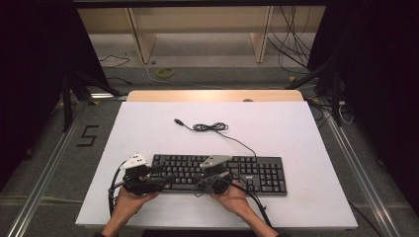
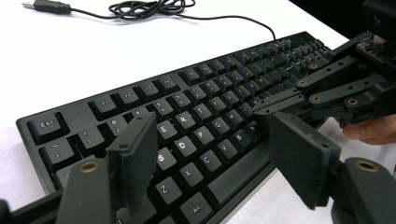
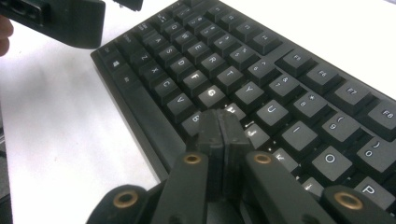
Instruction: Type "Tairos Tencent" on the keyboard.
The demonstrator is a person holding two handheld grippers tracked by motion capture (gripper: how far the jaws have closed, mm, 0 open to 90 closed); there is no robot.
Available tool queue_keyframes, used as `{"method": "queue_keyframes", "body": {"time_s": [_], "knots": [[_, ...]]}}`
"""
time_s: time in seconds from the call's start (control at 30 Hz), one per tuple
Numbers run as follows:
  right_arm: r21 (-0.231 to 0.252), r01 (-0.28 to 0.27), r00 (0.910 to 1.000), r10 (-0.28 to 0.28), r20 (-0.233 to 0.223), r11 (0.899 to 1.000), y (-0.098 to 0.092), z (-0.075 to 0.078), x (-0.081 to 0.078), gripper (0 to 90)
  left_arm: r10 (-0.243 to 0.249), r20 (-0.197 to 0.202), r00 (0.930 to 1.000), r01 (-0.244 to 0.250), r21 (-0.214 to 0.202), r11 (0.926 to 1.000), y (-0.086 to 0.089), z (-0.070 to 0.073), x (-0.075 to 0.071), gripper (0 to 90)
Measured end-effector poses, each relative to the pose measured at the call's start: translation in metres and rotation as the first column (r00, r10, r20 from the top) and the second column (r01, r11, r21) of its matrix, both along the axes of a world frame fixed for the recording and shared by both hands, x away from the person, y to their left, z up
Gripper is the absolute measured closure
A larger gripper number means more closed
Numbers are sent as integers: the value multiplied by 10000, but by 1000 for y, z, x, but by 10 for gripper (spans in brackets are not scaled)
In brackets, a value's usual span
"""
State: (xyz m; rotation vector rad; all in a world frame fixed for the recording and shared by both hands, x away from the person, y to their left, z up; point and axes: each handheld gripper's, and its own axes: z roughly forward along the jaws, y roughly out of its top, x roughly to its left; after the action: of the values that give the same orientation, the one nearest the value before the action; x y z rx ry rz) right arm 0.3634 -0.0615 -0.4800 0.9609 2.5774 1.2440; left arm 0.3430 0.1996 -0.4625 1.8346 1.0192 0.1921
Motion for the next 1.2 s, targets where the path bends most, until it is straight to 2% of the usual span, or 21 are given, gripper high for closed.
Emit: {"method": "queue_keyframes", "body": {"time_s": [0.2, 0.5, 0.67, 0.97, 1.2], "knots": [[-203, 49, 10000, -49, -12, 9998, 1, -4, 0, 900, 28, 11, 10000, -28, 37, 10000, 1, 0, 0, 328], [-170, 177, 9998, -177, -2, 9997, 2, -5, -2, 900, 55, 14, 10000, -55, 46, 10000, 2, -1, 0, 328], [232, 208, 9997, -206, -100, 9995, -3, -2, -2, 863, 78, 2, 10000, -78, 89, 9999, 2, -1, 2, 329], [656, 402, 9992, -398, -75, 9970, -19, 5, -6, 785, 87, -1, 10000, -86, 82, 9999, 0, -1, 3, 329], [979, 537, 9985, -538, -16, 9937, -33, 11, -8, 687, 84, -2, 10000, -84, 66, 9999, -2, 1, 5, 330]]}}
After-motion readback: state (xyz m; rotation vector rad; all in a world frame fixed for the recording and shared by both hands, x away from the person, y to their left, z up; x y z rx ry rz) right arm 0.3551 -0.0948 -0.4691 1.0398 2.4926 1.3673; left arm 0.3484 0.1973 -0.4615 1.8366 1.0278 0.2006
